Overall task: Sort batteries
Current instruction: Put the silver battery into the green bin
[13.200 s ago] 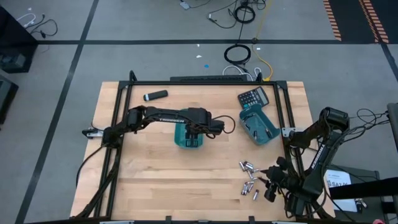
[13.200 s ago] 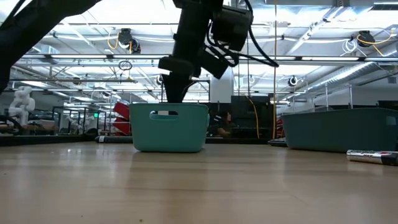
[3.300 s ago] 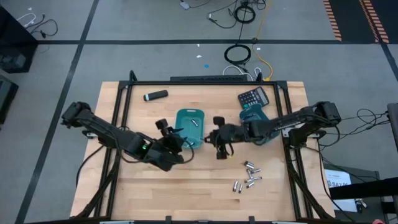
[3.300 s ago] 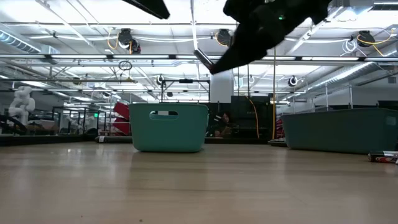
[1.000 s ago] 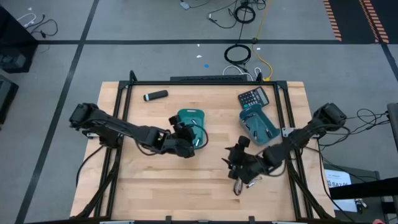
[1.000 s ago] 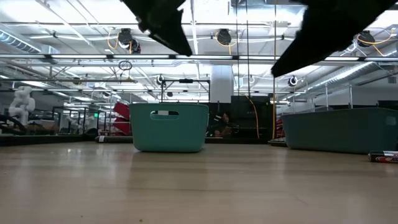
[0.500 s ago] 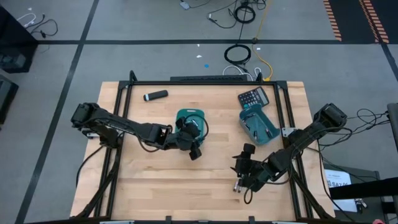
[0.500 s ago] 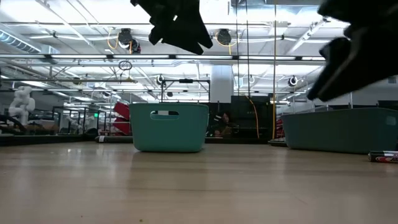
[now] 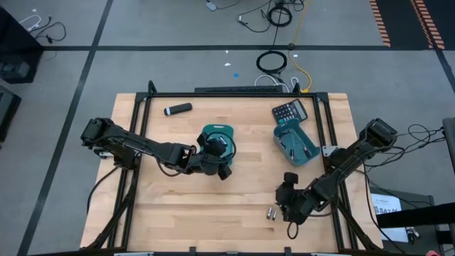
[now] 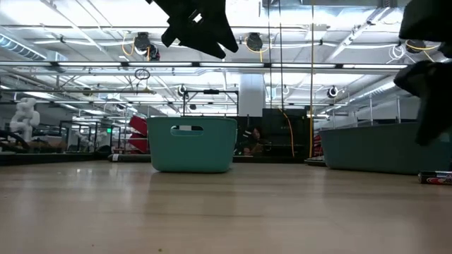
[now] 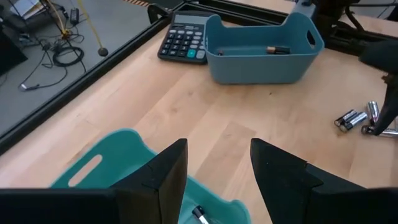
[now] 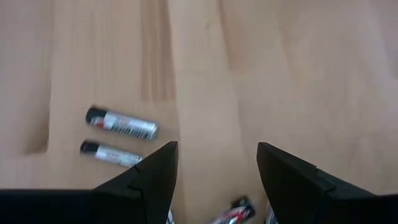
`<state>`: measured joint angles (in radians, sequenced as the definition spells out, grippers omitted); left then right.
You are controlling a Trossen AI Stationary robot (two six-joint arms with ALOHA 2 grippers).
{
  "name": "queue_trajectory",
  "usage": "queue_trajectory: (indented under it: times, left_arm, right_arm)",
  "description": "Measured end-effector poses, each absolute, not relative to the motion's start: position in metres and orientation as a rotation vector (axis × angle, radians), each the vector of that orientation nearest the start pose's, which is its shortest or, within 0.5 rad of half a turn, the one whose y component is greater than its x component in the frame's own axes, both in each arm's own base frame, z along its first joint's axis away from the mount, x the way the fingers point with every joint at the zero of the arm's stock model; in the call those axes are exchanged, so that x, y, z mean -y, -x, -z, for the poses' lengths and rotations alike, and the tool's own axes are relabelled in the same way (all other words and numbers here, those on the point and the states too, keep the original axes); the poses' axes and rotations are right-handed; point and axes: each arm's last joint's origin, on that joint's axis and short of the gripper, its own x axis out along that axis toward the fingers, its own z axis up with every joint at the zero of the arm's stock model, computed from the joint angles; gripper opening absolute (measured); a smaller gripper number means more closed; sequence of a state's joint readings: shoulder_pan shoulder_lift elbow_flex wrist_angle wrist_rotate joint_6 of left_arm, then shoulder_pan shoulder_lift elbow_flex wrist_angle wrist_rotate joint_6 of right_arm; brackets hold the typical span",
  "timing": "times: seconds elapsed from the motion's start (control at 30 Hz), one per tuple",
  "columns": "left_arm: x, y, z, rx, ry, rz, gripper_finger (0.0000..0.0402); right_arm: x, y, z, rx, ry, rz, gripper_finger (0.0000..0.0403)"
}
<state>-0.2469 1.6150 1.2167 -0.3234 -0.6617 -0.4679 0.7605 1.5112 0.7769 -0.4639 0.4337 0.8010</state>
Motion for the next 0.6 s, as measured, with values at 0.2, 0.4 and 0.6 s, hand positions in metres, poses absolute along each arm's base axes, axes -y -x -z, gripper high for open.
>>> queue_trajectory:
  times: [0.2, 0.4, 0.6]
  left_arm:
    - [0.074, -0.34, -0.268, -0.526, 0.121, -0.564, 0.0186]
    - [0.075, -0.34, -0.268, -0.516, 0.145, -0.571, 0.0186]
    - [0.076, -0.34, -0.268, -0.516, 0.146, -0.567, 0.0186]
  right_arm:
    - [-0.169, -0.192, -0.157, -1.124, -0.056, 0.079, 0.021]
    - [-0.161, -0.182, -0.153, -1.26, 0.054, 0.063, 0.021]
    - [-0.158, -0.188, -0.156, -1.333, 0.047, -0.043, 0.021]
